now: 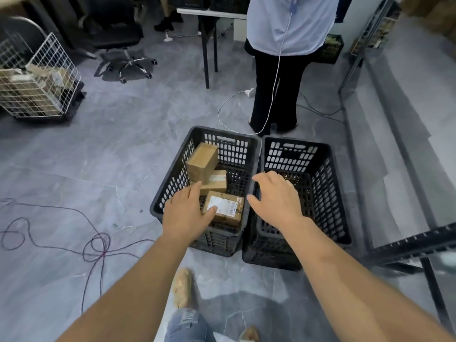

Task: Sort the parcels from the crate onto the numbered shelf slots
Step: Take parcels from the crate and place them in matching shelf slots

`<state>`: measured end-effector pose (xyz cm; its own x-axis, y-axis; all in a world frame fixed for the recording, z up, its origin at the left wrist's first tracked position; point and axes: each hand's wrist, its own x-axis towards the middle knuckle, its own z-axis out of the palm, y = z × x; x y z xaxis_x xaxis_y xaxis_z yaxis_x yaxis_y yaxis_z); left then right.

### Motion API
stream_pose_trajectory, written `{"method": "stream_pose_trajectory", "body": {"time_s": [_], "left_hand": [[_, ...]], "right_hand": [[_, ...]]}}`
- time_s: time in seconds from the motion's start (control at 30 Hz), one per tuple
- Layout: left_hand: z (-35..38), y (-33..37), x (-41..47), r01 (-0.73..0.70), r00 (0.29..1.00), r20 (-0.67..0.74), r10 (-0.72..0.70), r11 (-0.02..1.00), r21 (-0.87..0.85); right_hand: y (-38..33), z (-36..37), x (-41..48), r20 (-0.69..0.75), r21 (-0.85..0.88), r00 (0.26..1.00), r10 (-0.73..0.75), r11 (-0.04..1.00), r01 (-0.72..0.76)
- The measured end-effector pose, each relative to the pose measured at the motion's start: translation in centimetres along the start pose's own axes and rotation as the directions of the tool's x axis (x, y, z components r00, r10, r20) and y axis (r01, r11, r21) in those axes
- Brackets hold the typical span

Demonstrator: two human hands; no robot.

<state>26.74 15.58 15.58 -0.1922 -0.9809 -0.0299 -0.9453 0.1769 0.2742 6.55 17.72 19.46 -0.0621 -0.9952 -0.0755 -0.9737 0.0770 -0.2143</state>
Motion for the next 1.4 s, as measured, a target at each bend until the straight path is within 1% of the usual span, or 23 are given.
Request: {"method": "stream_pose_trajectory", "body": {"time_s": [0.13,0.23,0.47,0.67,0.83,0.97,1.13,1.3,1.33,1.4], "left_hand": [[0.5,-1.9,4.7,-0.006,0.999,0.050,0.008,1.000,-0.025],[0.3,-3.7,8.9,-0.039,0.996,0.079,0.043,0.998,-0.051],[0.4,-8.4,18.6,-0.082,0.981,0.169,0.090,0.995,-0.051],[3.3,-11.0,25.0,-0.120,0.952,0.275,0.136,0.990,-0.077],[7.5,-11.3,28.5,-0.070,0.930,0.353,0.099,0.993,-0.095],[11.7,-11.6,31.8,0.004,0.916,0.398,0.050,0.991,-0.134],[17.2,-12.1,35.4,0.047,0.918,0.397,0.024,0.985,-0.169],[21.4,-13.1,37.4,0.109,0.923,0.383,-0.041,0.981,-0.158],[22.0,-13.1,37.6,0.131,0.922,0.383,-0.063,0.979,-0.154],[23.0,-13.1,37.9,0.160,0.925,0.365,-0.104,0.979,-0.126]], "right_hand": [[-1.1,0.9,4.2,0.026,-0.010,0.999,0.023,1.000,-0.022],[-2.1,1.4,8.1,0.036,-0.021,0.997,0.068,0.998,-0.067],[-4.7,2.7,16.9,0.090,-0.025,0.983,0.158,0.987,-0.156],[-4.6,6.7,22.2,0.138,0.003,0.961,0.238,0.971,-0.240],[-2.9,11.3,25.8,0.223,0.019,0.940,0.258,0.963,-0.269],[-1.7,16.0,28.5,0.302,0.075,0.917,0.261,0.952,-0.296],[-0.6,22.1,30.8,0.429,0.139,0.871,0.241,0.935,-0.327],[-1.1,26.7,33.8,0.540,0.190,0.832,0.129,0.944,-0.270],[-1.2,27.4,34.4,0.549,0.211,0.827,0.121,0.937,-0.278],[-1.5,28.7,35.6,0.579,0.251,0.803,0.144,0.905,-0.344]]}}
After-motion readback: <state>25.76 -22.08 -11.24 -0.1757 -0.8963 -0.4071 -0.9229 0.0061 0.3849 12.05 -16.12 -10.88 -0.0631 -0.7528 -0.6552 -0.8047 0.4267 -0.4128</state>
